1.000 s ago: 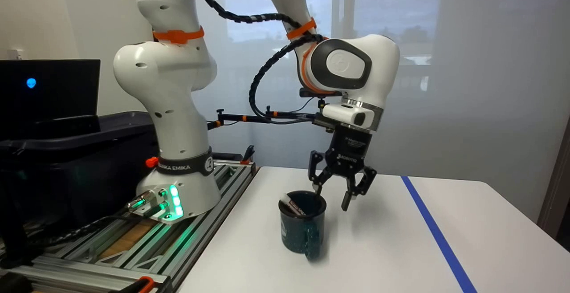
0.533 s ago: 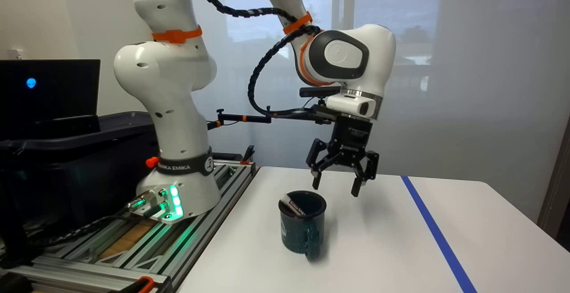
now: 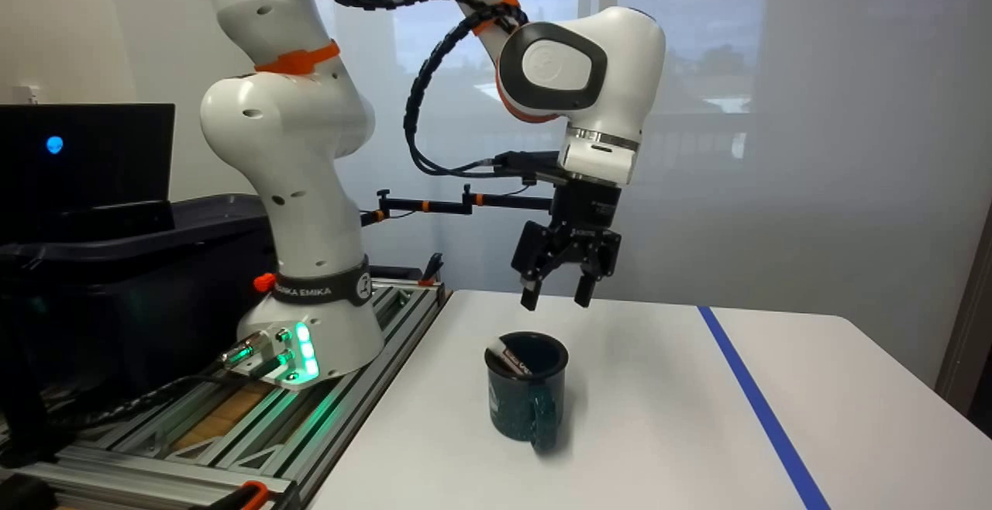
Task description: Put the marker on the table
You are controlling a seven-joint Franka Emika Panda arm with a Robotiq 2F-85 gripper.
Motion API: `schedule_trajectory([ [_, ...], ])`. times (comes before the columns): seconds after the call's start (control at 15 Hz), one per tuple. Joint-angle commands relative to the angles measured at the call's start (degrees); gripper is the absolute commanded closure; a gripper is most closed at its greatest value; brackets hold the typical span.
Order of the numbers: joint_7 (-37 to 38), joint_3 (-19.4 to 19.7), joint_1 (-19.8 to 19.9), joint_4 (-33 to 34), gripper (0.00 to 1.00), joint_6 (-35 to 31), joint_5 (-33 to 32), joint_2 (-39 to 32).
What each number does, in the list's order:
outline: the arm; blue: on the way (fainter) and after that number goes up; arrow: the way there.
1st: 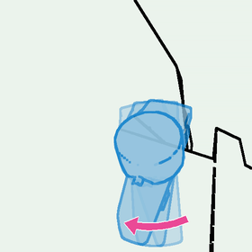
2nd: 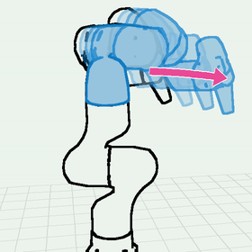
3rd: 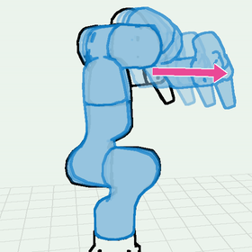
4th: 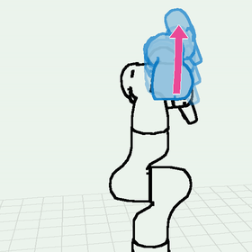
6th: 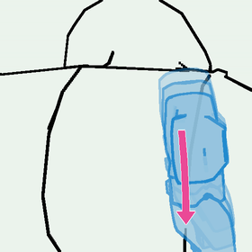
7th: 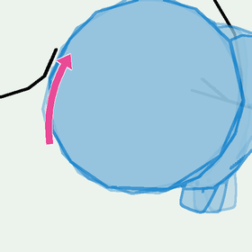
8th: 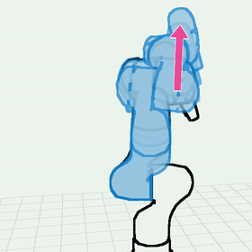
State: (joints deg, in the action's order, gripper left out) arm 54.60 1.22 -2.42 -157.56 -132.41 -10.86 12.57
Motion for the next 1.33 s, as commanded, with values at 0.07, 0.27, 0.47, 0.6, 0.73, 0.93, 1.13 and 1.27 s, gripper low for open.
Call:
schedule_trajectory([
  [0.07,-19.7,7.7,-3.5,0.2,0.0,3.2,4.1,2.9],
  [0.27,-32.6,11.7,-3.7,0.1,0.0,3.3,6.8,1.0],
  [0.47,-31.4,6.7,1.5,0.1,0.0,2.1,6.5,0.4],
  [0.6,-32.3,6.9,1.5,0.1,0.0,2.1,6.6,0.2],
  [0.73,-31.3,4.9,2.8,1.1,0.0,3.4,5.3,-0.4],
  [0.93,-32.4,2.5,4.3,1.6,0.0,3.4,4.5,-2.2],
  [1.13,-34.4,1.4,4.8,1.7,0.0,3.1,3.8,-3.7],
  [1.27,-37.0,1.4,5.0,2.0,0.0,3.2,4.0,-4.9],
])
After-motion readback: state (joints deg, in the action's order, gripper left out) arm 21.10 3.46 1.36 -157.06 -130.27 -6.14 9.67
